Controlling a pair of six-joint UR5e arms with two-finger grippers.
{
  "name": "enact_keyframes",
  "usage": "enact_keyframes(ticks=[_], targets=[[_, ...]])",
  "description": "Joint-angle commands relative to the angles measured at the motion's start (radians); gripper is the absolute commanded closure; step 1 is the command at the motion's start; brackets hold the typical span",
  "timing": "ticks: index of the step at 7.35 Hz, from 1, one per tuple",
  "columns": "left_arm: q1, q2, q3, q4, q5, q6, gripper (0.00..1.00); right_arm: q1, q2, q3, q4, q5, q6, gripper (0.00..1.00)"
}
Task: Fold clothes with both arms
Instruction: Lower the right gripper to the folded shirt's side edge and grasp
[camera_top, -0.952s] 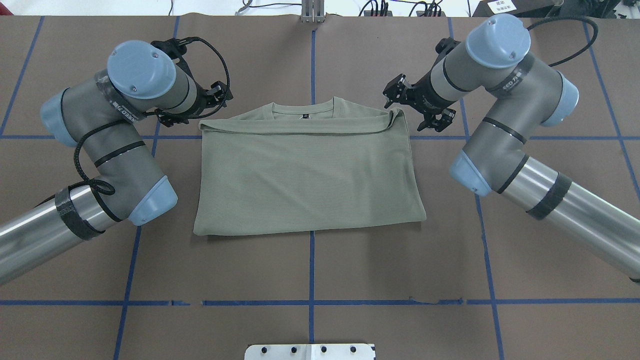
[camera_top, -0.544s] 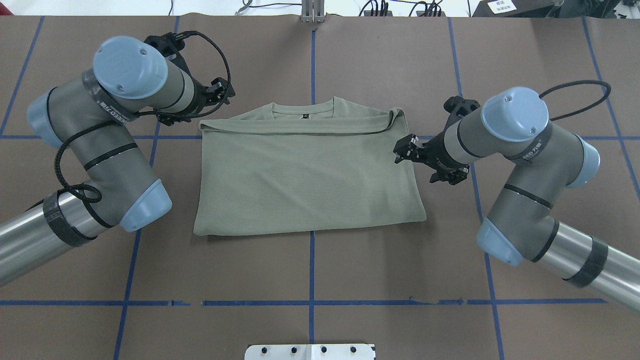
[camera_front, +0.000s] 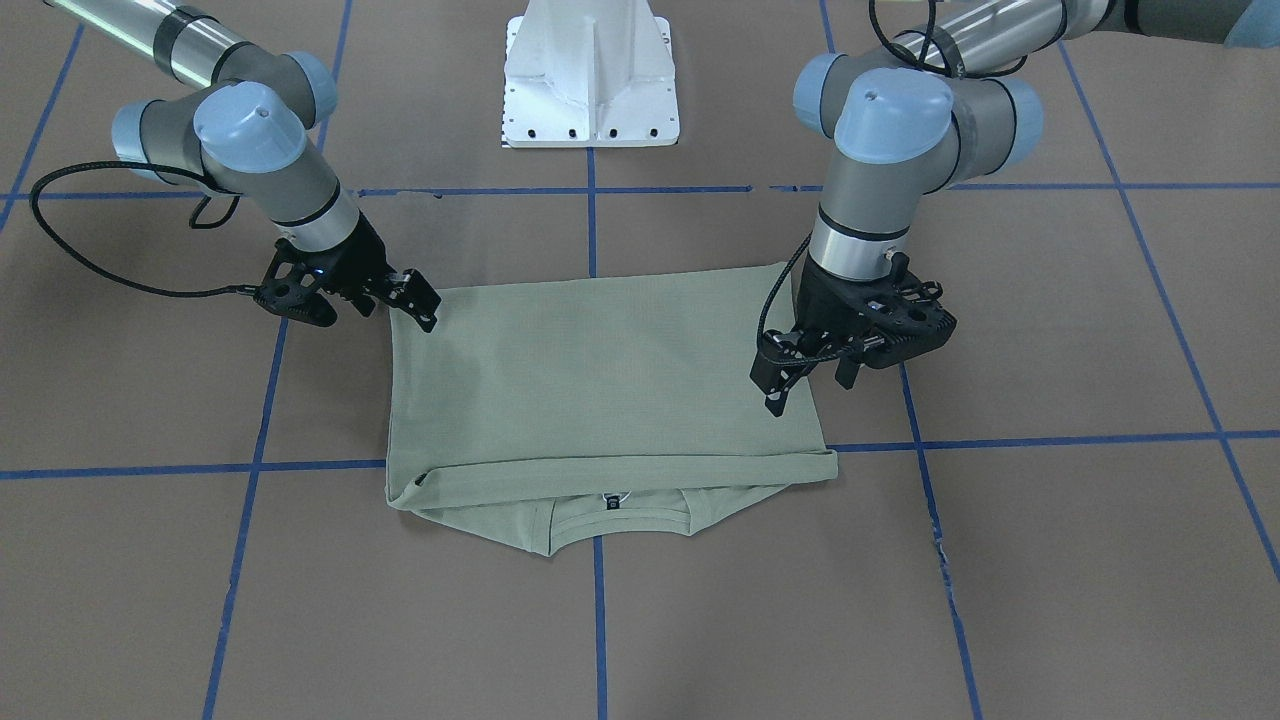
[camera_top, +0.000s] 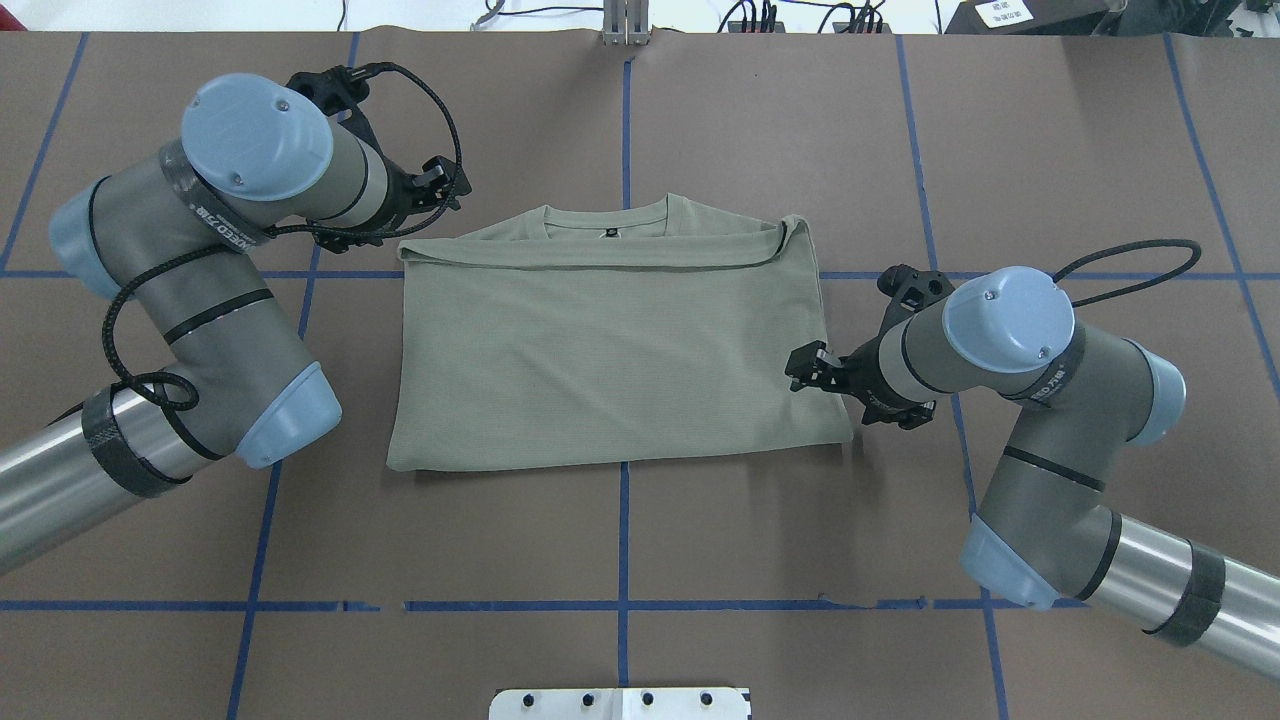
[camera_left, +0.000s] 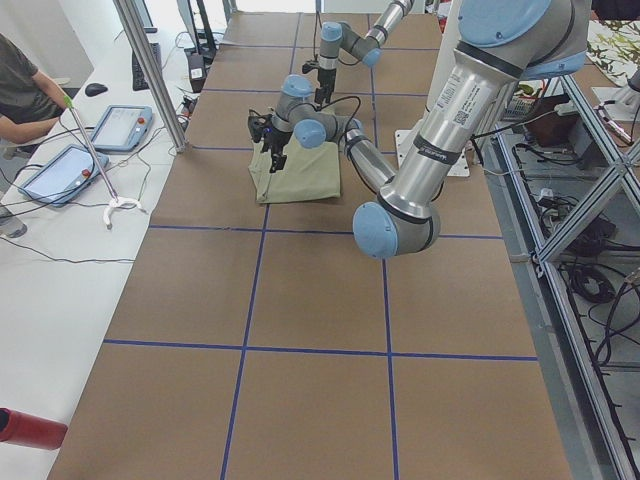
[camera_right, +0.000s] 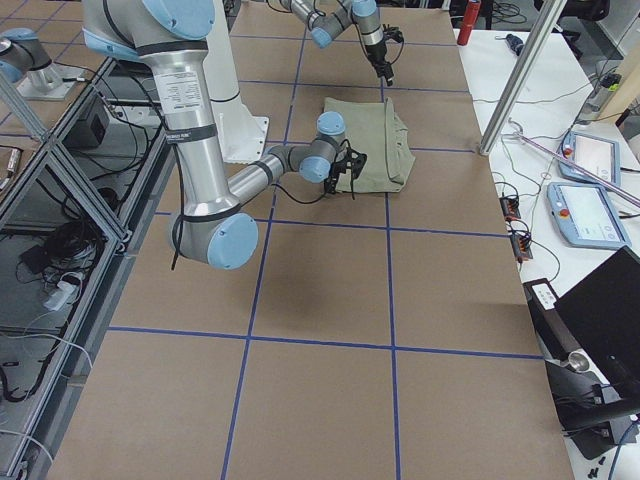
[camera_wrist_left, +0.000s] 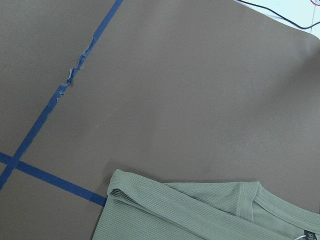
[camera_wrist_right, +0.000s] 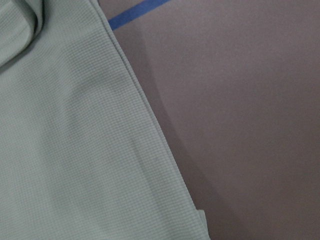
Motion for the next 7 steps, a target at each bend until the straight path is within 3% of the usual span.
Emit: enact_keyframes(ticks=[1,4,5,7], targets=[[0.000,0.000,0.000,0.000,0.000,-0.002,0.00,-0.027,-0.001,-0.002,-0.003,-0.011,0.001,0.00],[0.000,0.001,0.000,0.000,0.000,-0.002,0.00,-0.032,0.003,-0.003,-0.005,-0.009,0.000,0.00],[0.000,0.001,0.000,0.000,0.000,-0.002,0.00,-0.032,0.003,-0.003,-0.005,-0.009,0.001,0.06],[0.000,0.000,-0.001,0.000,0.000,0.000,0.00,-0.029,0.000,0.000,-0.005,-0.008,0.000,0.61]])
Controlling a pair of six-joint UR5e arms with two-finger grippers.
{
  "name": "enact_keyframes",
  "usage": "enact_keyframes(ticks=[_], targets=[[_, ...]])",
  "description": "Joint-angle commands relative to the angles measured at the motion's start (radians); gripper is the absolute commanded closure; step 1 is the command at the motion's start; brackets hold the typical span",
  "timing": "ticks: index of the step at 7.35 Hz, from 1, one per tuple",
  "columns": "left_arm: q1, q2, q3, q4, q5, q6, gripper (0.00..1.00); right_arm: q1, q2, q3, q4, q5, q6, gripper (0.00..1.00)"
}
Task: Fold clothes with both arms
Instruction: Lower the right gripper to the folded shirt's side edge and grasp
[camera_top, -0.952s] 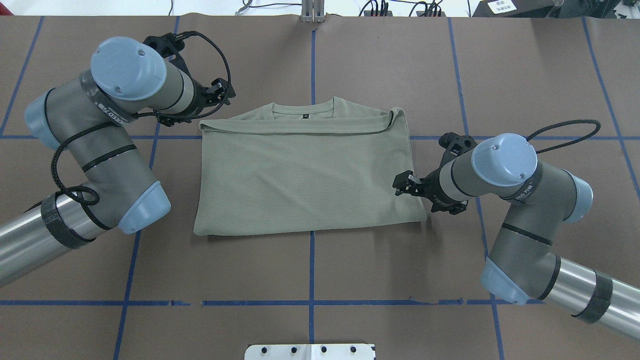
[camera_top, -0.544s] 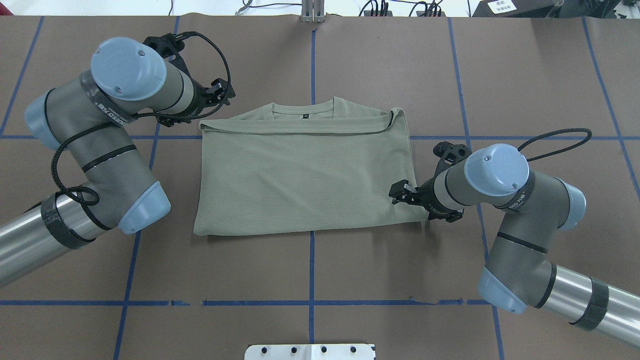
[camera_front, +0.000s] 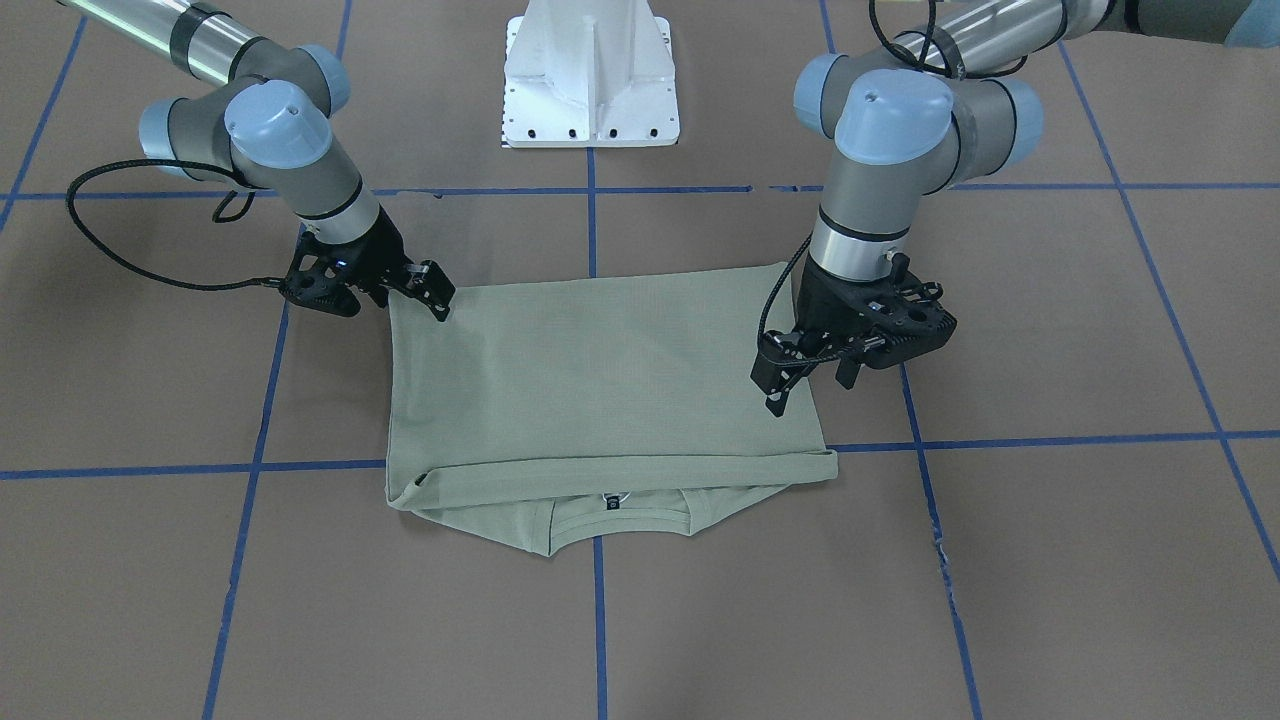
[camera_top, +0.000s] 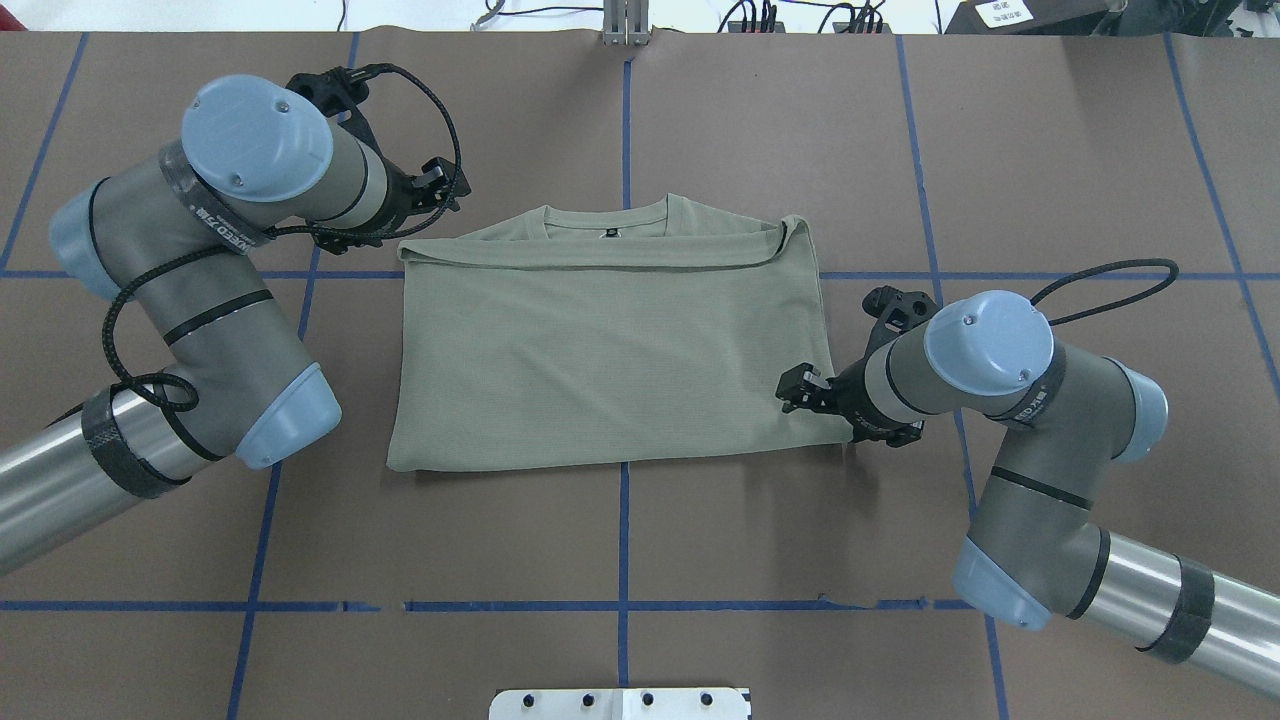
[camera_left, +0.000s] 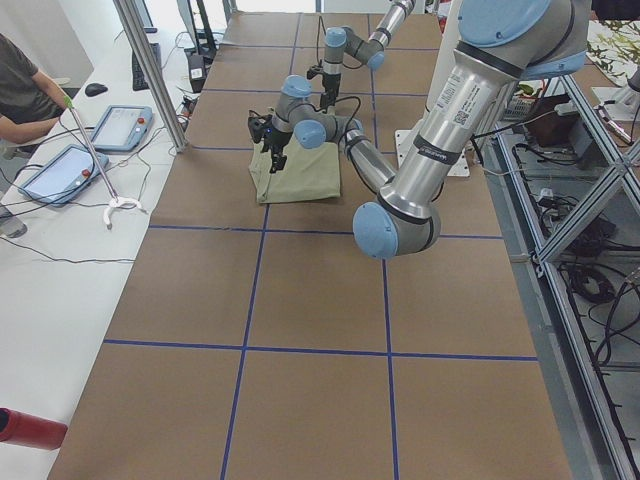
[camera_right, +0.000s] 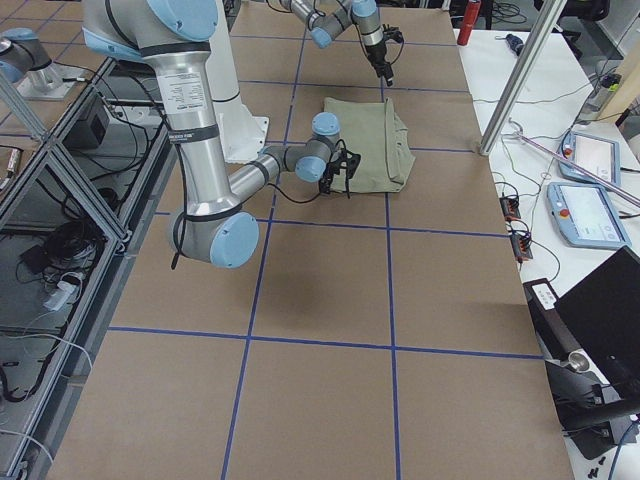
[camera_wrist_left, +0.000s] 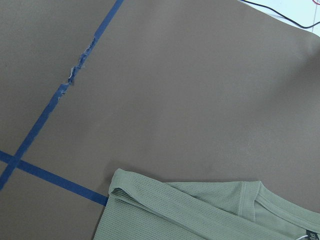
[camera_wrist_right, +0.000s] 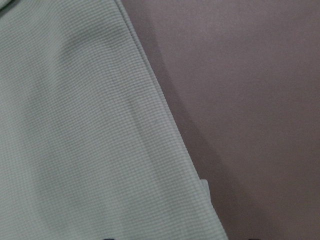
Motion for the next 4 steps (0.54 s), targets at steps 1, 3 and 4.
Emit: enact_keyframes(ticks=[1,3,4], targets=[[0.000,-0.001,-0.001,0.000,0.001,0.001,0.00,0.003,-0.004,0.006,0.001,0.000,-0.001,0.78],[0.002,-0.001,-0.001,0.000,0.000,-0.001,0.00,0.003,-0.008,0.009,0.002,0.006,-0.003,1.00],[0.002,-0.001,-0.001,0.000,0.000,0.001,0.00,0.005,-0.010,0.012,0.002,0.003,-0.003,1.00]])
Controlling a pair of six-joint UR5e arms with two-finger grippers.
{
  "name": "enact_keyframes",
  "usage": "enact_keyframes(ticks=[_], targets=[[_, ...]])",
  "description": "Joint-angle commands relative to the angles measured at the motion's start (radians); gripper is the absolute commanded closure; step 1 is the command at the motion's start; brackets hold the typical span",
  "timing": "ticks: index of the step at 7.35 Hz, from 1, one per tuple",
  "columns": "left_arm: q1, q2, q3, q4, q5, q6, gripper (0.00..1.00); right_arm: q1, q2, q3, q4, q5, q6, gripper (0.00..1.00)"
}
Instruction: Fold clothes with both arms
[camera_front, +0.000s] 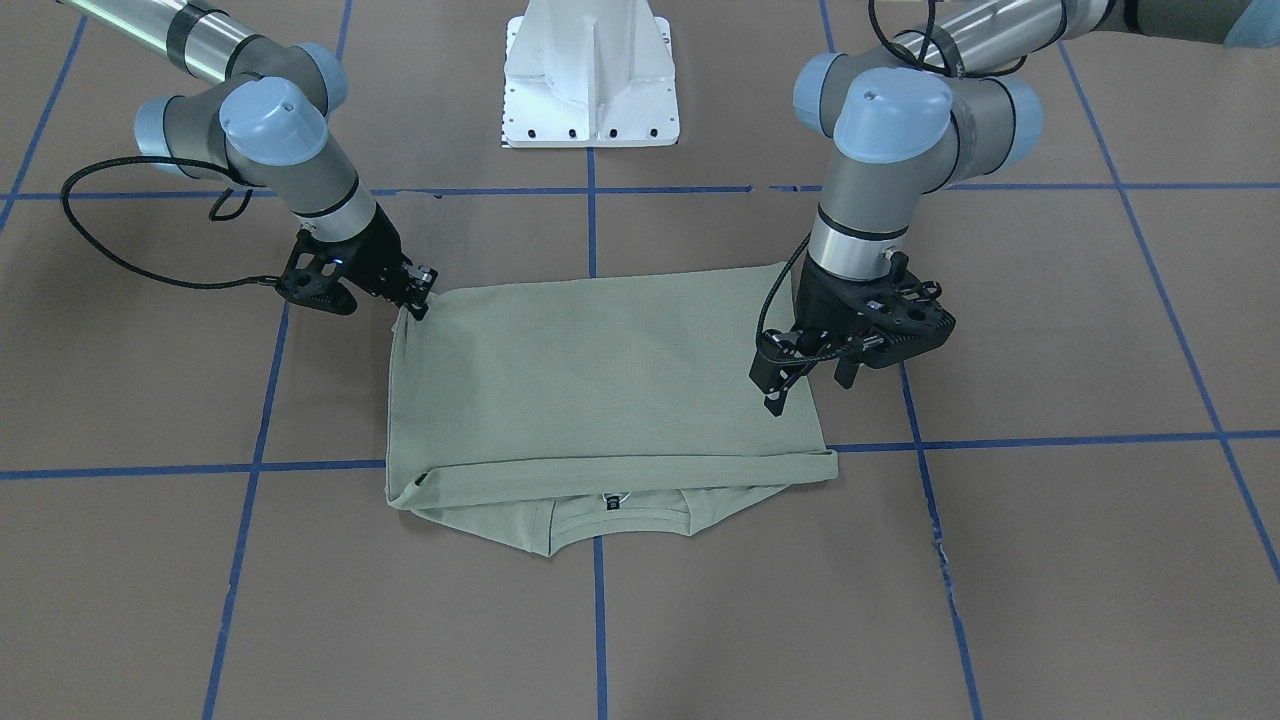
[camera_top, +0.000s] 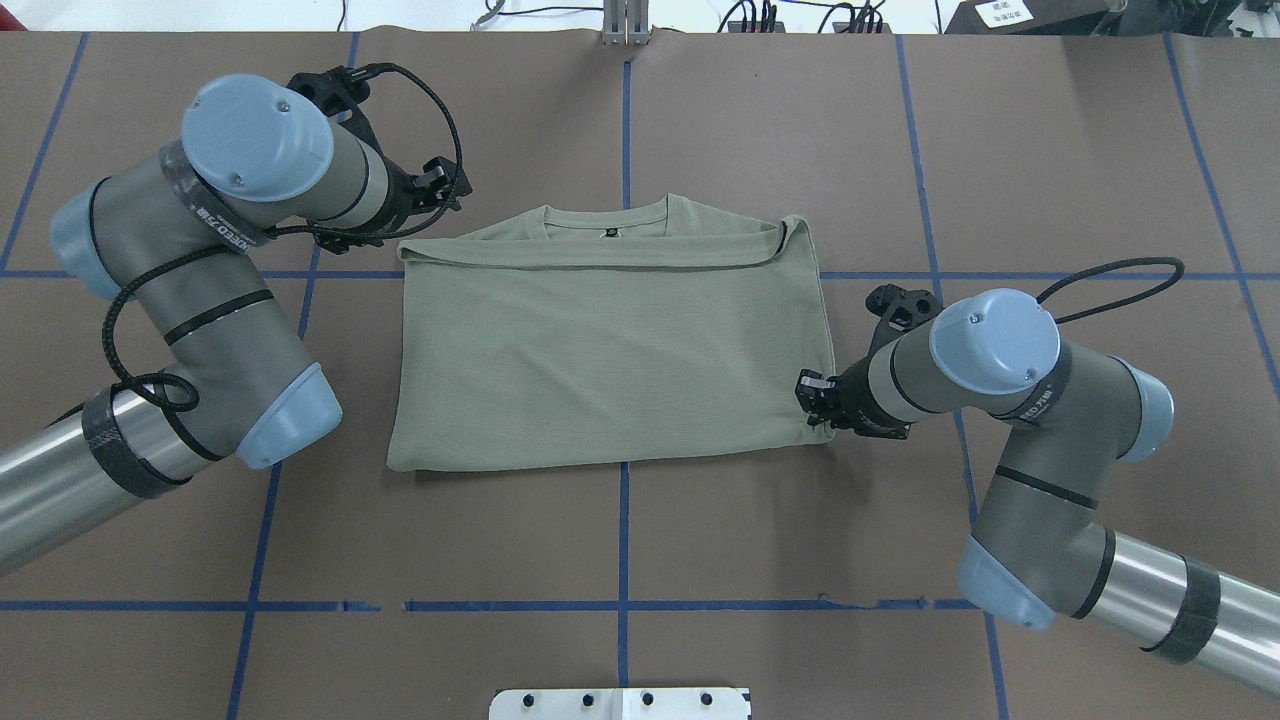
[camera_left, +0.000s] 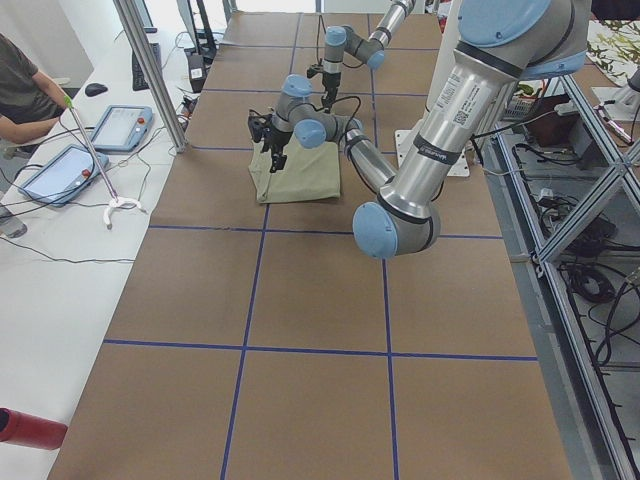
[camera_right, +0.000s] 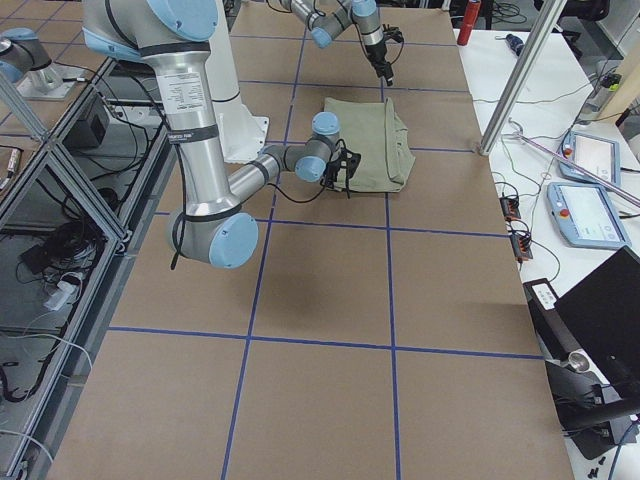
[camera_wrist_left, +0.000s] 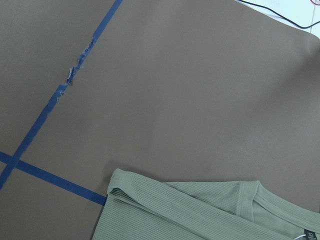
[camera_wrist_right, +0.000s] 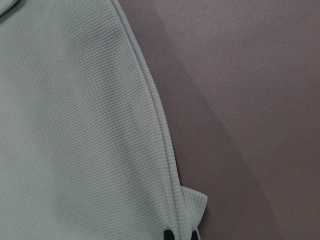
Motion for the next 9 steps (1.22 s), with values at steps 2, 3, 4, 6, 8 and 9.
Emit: enact_keyframes(ticks=[2,3,4,6,8,9], targets=[[0.001,0.000,0.000,0.000,0.001,0.001,0.00,0.003,-0.033,0.049,0.002,-0.003,-0.001,1.00],[0.001,0.000,-0.002,0.000,0.001,0.001,0.00,-0.003,-0.102,0.123,0.000,-0.002,-0.001,1.00],[0.001,0.000,-0.002,0.000,0.003,0.001,0.00,-0.026,-0.165,0.190,0.000,0.000,0.001,1.00],[0.001,0.001,-0.009,0.002,0.006,-0.001,0.00,-0.132,-0.269,0.285,0.000,0.000,0.002,1.00],[0.002,0.029,-0.038,0.002,0.009,-0.001,0.00,-0.270,-0.393,0.385,0.000,0.007,0.019,1.00],[0.004,0.034,-0.046,0.002,0.009,0.001,0.00,-0.336,-0.414,0.399,0.000,0.009,0.060,1.00]])
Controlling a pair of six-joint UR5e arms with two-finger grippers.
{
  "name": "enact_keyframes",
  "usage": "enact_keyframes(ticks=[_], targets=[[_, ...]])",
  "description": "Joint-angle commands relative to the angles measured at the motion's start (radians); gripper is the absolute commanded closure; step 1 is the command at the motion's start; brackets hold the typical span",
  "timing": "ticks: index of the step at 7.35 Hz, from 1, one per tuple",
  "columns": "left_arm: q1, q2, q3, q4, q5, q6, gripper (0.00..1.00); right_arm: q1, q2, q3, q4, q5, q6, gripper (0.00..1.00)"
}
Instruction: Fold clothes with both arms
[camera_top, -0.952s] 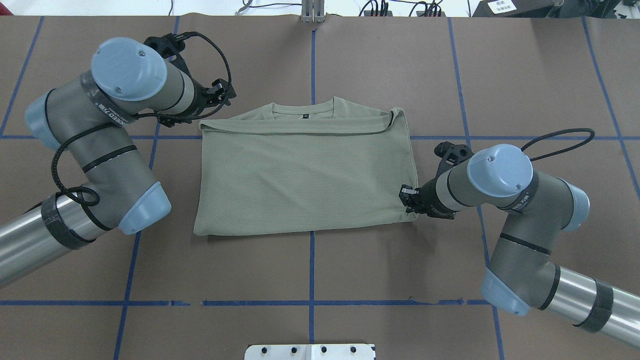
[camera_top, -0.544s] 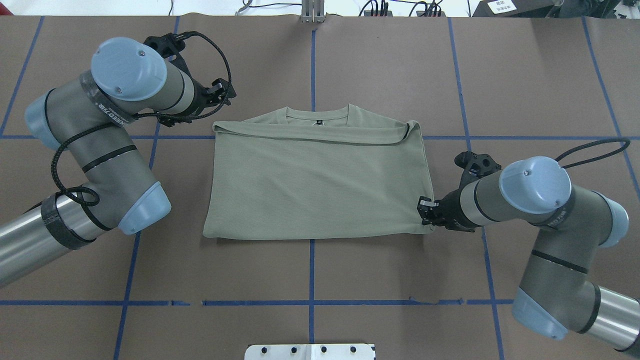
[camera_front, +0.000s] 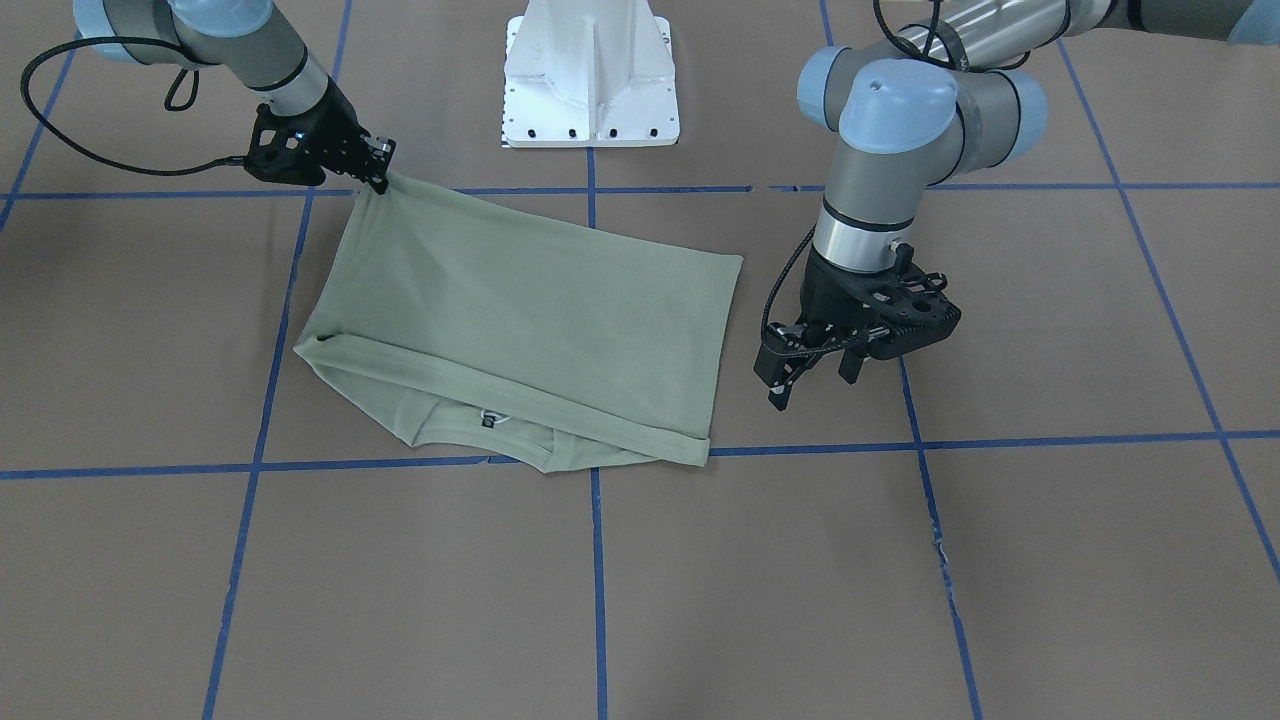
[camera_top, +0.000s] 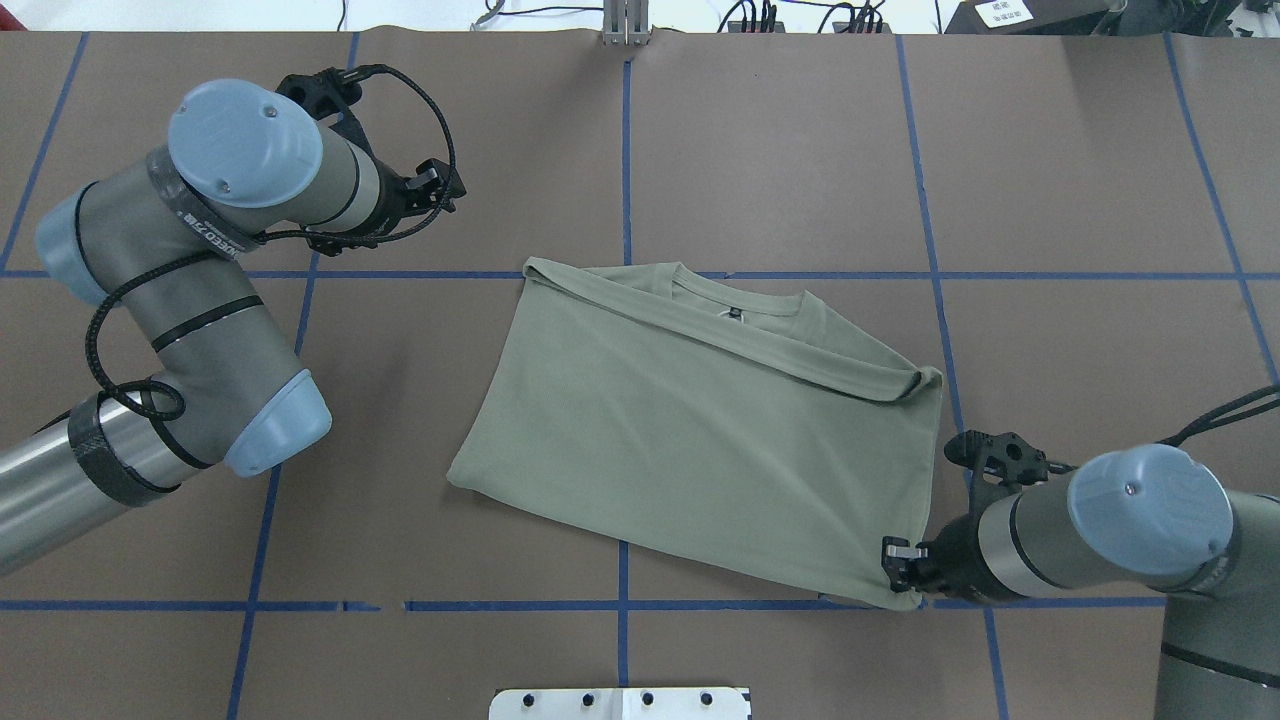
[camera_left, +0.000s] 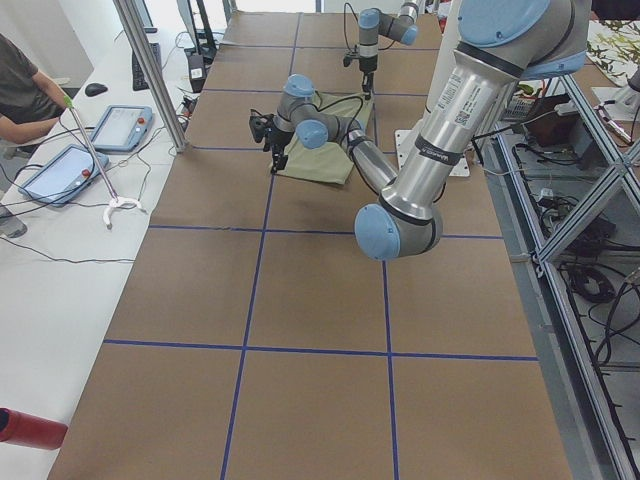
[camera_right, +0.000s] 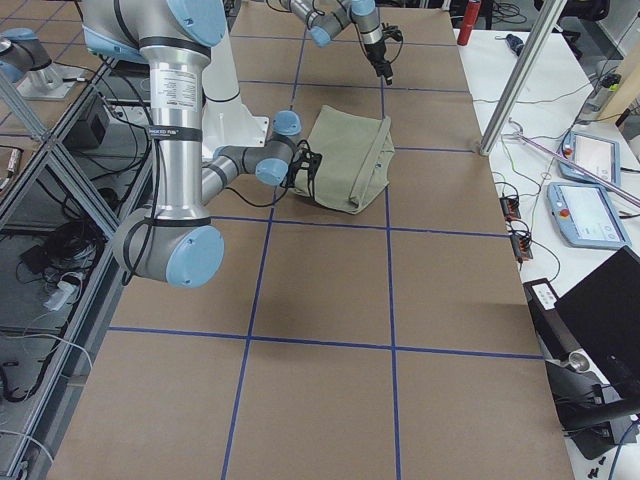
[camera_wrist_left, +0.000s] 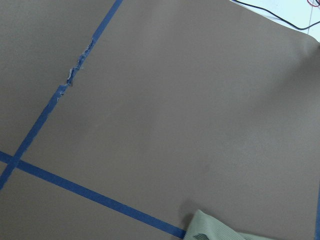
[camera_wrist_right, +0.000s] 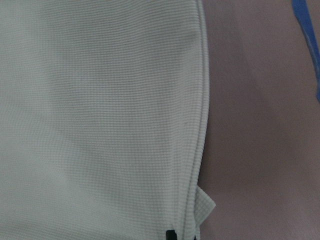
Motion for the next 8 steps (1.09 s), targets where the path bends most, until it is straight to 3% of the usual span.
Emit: enact_keyframes(ticks=[1,2,3,5,8], targets=[[0.003,0.011,-0.018,0.000,0.002,0.000,0.00,-0.135,-0.062,0.036,0.002,0.002,0.056,1.00],[0.003,0.011,-0.028,0.002,0.002,0.001,0.00,-0.140,-0.062,0.043,0.006,0.018,0.058,0.29],[0.008,0.011,-0.034,0.000,0.001,0.003,0.00,-0.139,-0.061,0.074,0.006,0.025,0.122,0.00],[0.055,0.034,-0.088,0.002,-0.007,0.009,0.00,-0.075,-0.053,0.117,0.008,0.025,0.158,0.00],[0.217,0.066,-0.149,0.002,-0.040,-0.067,0.00,0.166,0.060,0.111,0.008,0.028,0.150,0.00]])
